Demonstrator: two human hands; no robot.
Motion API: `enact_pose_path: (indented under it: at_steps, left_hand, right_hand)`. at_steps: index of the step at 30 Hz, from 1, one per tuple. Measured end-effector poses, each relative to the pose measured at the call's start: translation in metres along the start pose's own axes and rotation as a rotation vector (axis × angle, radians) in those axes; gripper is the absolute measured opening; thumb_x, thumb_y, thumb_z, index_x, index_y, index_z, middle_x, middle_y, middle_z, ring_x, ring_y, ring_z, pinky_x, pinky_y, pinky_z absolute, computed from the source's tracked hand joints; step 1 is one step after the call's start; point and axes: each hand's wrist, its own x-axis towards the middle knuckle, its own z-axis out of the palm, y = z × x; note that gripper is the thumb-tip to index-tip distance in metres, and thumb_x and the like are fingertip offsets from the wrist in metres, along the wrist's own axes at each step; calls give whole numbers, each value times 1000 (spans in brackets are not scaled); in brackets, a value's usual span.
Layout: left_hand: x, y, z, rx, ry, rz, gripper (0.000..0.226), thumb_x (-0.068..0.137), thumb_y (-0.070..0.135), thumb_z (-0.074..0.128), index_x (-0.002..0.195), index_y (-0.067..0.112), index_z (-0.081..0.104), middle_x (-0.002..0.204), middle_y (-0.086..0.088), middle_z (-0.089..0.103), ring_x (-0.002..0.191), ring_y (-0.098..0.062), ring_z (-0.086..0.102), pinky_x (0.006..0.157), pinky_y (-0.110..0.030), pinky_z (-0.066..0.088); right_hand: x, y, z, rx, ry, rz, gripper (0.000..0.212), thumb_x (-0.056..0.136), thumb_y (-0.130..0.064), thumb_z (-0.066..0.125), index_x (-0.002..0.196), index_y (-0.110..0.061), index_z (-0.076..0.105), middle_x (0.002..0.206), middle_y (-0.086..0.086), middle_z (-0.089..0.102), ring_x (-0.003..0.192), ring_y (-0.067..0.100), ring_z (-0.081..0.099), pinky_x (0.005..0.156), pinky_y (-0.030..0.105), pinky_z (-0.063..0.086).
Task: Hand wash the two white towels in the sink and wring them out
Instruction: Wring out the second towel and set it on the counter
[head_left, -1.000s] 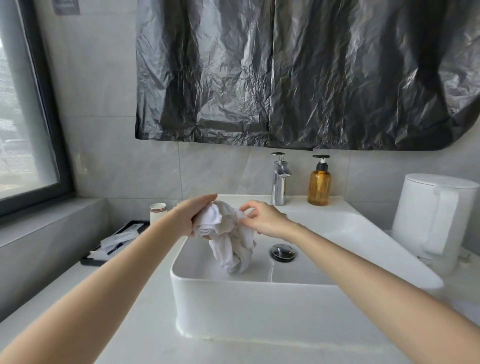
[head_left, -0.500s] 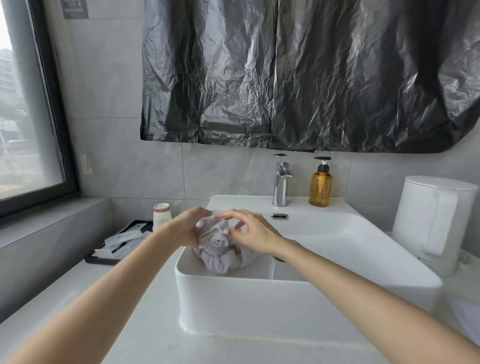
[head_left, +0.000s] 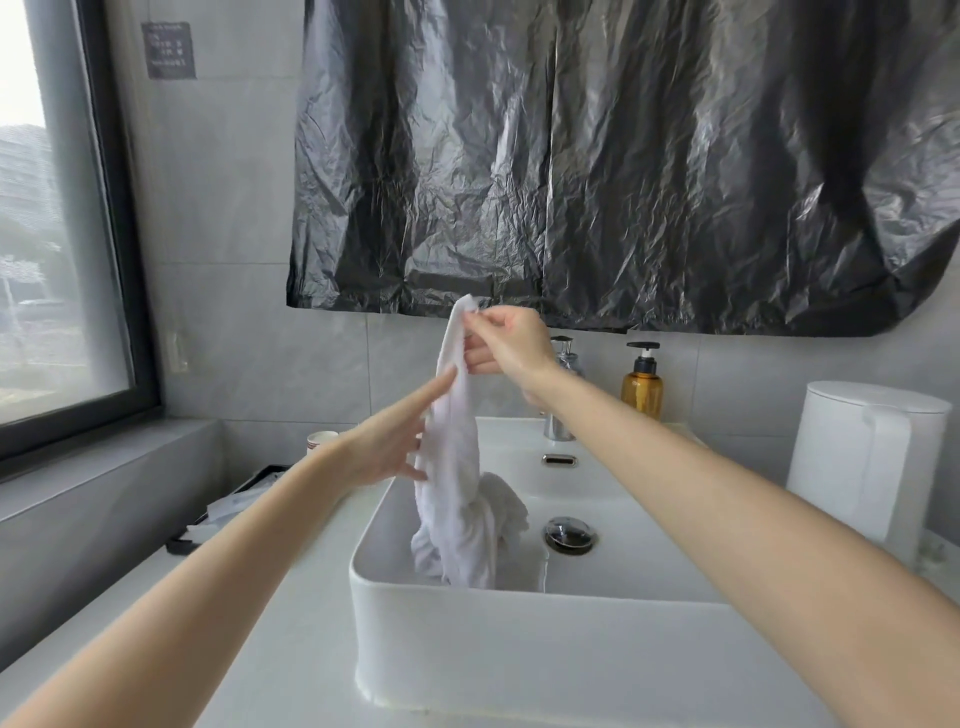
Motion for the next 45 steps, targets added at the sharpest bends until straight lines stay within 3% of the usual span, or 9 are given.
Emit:
enact_pose_path:
  at_steps: [4,10,18,25,30,33,36,39,45]
  left_hand:
    - [-1,2,20,281,338,174,121,65,42,89,151,43,4,154,-4,20,141,-22,30,109,-42,36]
    - [8,10,12,377,554,144,39,71,45,63,93,13,63,87,-7,62,80,-24,60,65,-32,52]
    - [16,81,-28,195,778,301,12,92,16,50,84,13,59,79,-3,58,83,-22,55,70,-32,47]
    - [15,149,-25,-190,658,366,18,92,2,51,78,11,57,75,-2,55,62,-12,55,45,-19,50]
    - [20,152,-10,-365,427,336,9,86,3,59,80,10,61,91,-10,57,78,-18,58,67,-21,52]
    - [19,145,2,-361,233,297,6,89,10,57,86,6,61,80,-10,60,62,-16,58,61,-18,51]
    - [23,136,7,-160,119,286,26,93,17,56,115,3,62,111,-13,69,90,-22,70,76,-28,60]
    - [24,122,7,125,237,328,44,88,21,65,131,17,59,113,1,71,101,-18,70,82,-33,58]
    - [49,52,34,289,20,343,130,56,40,92,150,47,3,145,18,38,131,-5,43,108,-36,36]
  right_hand:
    - [10,-13,-13,117,99,53,19,95,-15,59,81,-6,67,73,12,69,57,18,69,54,28,57]
    - [22,-30,-30,248,175,60,14,92,-14,62,80,-8,66,80,16,70,68,25,72,69,36,61]
    - [37,-53,-40,223,142,23,13,96,-20,54,88,-15,63,96,6,73,85,13,73,87,35,53]
    - [39,-77,-33,277,-20,-17,16,96,-8,52,106,-15,62,96,0,69,84,10,67,62,17,52]
    - [28,-46,-36,143,-278,55,60,80,7,65,132,-20,48,111,2,61,93,16,58,71,31,52]
    - [24,-22,-38,57,-157,46,76,69,0,83,132,-17,46,121,9,58,107,22,61,74,40,59]
    - [23,-5,-46,-8,8,27,52,73,7,75,117,-15,59,108,14,65,95,25,66,61,31,59]
    - [21,0,-62,35,96,52,34,83,7,65,111,-11,64,95,10,68,83,20,65,54,24,54]
    - [20,-6,-89,99,37,65,27,94,-2,55,112,-22,56,116,8,61,102,22,64,78,39,58]
